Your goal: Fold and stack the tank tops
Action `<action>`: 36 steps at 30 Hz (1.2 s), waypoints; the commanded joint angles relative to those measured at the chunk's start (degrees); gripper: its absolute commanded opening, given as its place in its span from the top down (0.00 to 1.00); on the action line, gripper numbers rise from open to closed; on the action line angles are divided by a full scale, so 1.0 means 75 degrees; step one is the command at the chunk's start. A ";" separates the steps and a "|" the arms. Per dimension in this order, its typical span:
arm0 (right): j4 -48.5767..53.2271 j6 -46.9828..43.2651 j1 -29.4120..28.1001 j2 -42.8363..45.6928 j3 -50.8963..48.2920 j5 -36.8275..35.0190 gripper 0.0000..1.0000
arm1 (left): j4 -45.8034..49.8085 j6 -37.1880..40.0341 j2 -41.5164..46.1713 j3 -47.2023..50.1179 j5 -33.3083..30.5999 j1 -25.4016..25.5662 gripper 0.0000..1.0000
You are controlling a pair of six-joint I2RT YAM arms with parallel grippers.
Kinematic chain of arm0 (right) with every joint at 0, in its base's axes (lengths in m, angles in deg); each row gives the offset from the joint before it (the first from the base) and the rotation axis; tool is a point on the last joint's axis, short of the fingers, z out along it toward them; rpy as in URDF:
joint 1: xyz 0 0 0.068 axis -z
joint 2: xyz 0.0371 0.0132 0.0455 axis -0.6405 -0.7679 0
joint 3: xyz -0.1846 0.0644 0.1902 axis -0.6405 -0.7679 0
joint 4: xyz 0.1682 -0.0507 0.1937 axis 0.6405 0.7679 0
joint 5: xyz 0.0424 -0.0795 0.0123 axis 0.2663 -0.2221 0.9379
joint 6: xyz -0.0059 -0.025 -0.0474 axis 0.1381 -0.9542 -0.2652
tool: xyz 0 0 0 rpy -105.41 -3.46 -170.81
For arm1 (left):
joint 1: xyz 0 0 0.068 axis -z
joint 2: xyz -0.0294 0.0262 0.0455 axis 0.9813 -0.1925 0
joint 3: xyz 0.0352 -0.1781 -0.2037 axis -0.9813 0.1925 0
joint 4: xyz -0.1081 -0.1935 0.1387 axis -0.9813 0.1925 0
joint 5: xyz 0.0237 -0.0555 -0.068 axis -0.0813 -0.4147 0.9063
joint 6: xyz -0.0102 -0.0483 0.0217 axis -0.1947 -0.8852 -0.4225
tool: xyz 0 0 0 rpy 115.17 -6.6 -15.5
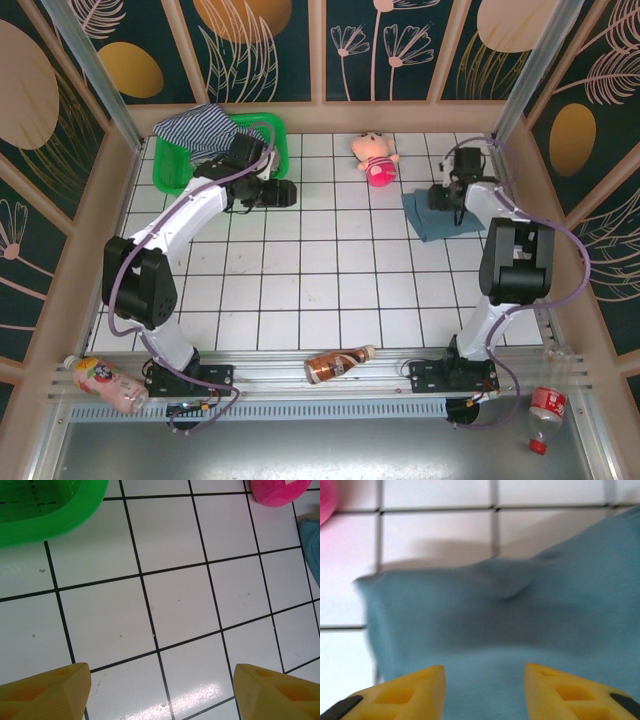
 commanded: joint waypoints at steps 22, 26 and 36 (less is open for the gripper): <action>-0.0826 0.0056 -0.0044 -0.2987 0.2115 -0.0412 0.52 | 0.1048 0.1090 0.0500 -0.0453 -0.1560 -0.1210 0.20; -0.1131 -0.0045 0.0058 -0.2383 0.1964 -0.0004 0.49 | 0.1080 0.1549 -0.0102 -0.1070 -0.2288 -0.1563 0.19; -0.2223 0.1083 -0.0040 0.0443 0.0198 0.2499 0.40 | 0.0380 0.1795 -0.3322 -0.4045 -0.2362 -0.2536 0.22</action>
